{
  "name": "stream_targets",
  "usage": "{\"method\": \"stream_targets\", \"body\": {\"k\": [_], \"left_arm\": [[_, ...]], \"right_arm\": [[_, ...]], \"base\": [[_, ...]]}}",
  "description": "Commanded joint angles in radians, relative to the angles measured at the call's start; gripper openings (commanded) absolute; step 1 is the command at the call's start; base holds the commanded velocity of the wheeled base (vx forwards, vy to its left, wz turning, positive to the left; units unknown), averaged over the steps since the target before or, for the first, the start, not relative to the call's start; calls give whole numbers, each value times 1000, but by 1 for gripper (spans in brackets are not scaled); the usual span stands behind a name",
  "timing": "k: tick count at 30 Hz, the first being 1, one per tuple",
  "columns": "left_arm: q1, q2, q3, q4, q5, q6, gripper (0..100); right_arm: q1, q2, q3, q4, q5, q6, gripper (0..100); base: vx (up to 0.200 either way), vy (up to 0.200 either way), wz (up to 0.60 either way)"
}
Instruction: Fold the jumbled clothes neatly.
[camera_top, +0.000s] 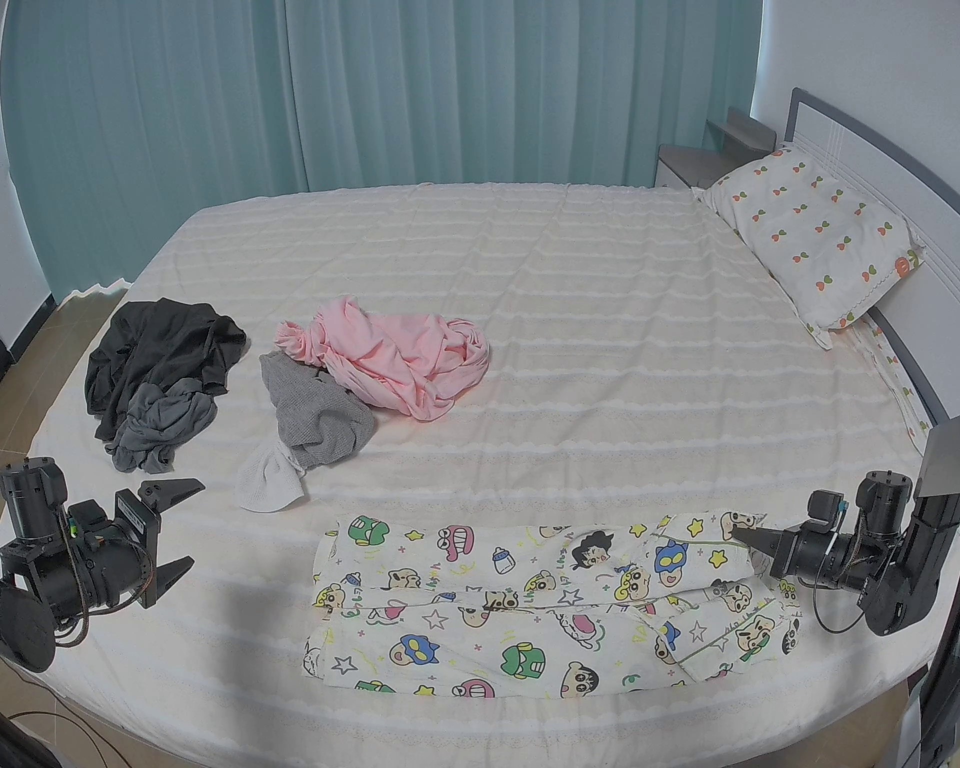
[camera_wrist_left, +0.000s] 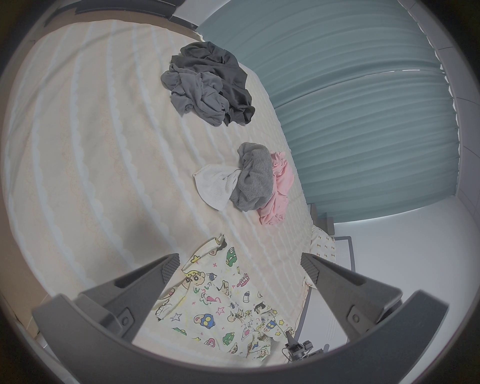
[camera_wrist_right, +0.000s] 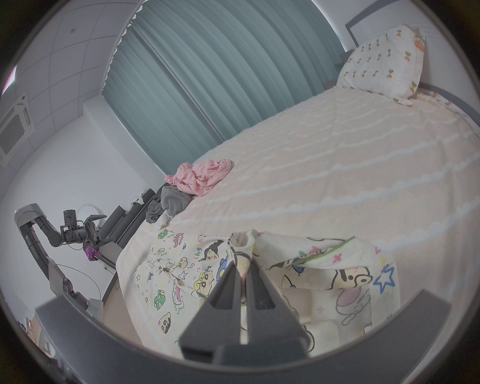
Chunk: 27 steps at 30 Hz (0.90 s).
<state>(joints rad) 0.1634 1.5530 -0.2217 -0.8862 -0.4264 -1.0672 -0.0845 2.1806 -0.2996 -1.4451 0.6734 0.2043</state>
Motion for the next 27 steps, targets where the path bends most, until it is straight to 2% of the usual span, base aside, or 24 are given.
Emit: {"method": "stream_targets", "body": {"k": [1, 5, 6, 11, 14, 16, 19, 23, 27], "left_arm": [[-1, 6, 2, -2, 0, 1, 100], [-2, 7, 2, -2, 0, 1, 100], [-2, 7, 2, -2, 0, 1, 100], [-2, 7, 8, -2, 0, 1, 100], [-4, 9, 10, -2, 0, 1, 100], [-4, 9, 10, -2, 0, 1, 100], [-4, 7, 10, -2, 0, 1, 100], [-4, 9, 10, -2, 0, 3, 100], [-4, 7, 12, -2, 0, 3, 100]], "right_arm": [[-9, 2, -79, 74, 0, 0, 0], [-8, -1, -138, 144, -2, 0, 0], [-8, -4, -142, 161, -2, 0, 100], [-26, -12, -128, 201, -15, 0, 100], [-47, -12, -119, 187, -51, 0, 100], [-63, -19, -110, 144, -77, 3, 100], [-84, -47, -76, 66, -72, 9, 100], [-69, -71, -81, 38, -66, 14, 100], [-8, -47, -142, 55, -66, 24, 100]], "base": [[0, 0, 0], [0, 0, 0], [0, 0, 0], [0, 0, 0], [0, 0, 0], [0, 0, 0], [0, 0, 0], [0, 0, 0], [0, 0, 0]]}}
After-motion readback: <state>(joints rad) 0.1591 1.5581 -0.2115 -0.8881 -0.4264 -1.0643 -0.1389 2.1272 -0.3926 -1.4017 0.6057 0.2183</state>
